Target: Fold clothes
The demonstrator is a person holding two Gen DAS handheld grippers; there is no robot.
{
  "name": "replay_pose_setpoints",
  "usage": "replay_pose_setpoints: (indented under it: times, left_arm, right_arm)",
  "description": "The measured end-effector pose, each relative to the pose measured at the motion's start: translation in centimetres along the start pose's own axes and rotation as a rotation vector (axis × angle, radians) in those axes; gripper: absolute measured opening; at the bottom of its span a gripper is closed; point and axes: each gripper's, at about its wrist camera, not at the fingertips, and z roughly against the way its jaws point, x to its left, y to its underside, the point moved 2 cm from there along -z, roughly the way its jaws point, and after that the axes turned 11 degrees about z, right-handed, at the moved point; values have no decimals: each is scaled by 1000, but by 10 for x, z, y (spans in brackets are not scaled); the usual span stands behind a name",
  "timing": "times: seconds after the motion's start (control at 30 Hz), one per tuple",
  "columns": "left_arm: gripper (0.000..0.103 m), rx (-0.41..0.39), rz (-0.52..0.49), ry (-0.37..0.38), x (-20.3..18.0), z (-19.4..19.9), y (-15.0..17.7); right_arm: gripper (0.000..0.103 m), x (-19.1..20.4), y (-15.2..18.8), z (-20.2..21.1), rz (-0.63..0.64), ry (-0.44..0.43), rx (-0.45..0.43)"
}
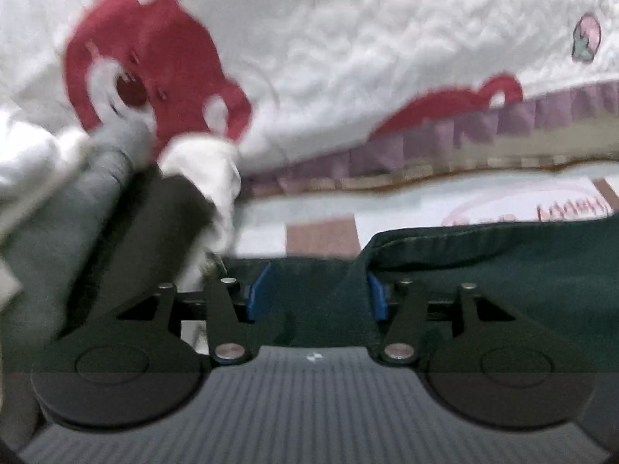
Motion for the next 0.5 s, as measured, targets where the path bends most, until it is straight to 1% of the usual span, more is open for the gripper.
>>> replay_pose_setpoints:
  times: [0.07, 0.17, 0.23, 0.27, 0.3, 0.4, 0.43, 0.5]
  left_arm:
    - [52, 67, 44, 57, 13, -2, -6]
    - [53, 66, 121, 118, 29, 12, -15]
    - [53, 19, 110, 92, 31, 24, -19]
    - [52, -25, 89, 54, 31, 31, -22]
    - [53, -55, 77, 40, 31, 38, -23]
    - [54, -111, 66, 49, 31, 56, -25]
    - [55, -117, 70, 47, 30, 63, -19]
    - [61, -119, 85, 37, 28, 76, -4]
  right_arm:
    - [48, 21, -2, -3, 16, -55, 11]
    - [48, 49, -8, -8, -15, -157, 34]
    - [48, 67, -12, -10, -49, -228, 53]
    - [48, 75, -14, -11, -65, -259, 67]
    - [48, 83, -15, -13, -77, -284, 81]
    - [48, 108, -15, -19, -96, -341, 125]
    - [48, 116, -14, -21, -87, -349, 136]
    - [48, 128, -9, -23, -63, -354, 156]
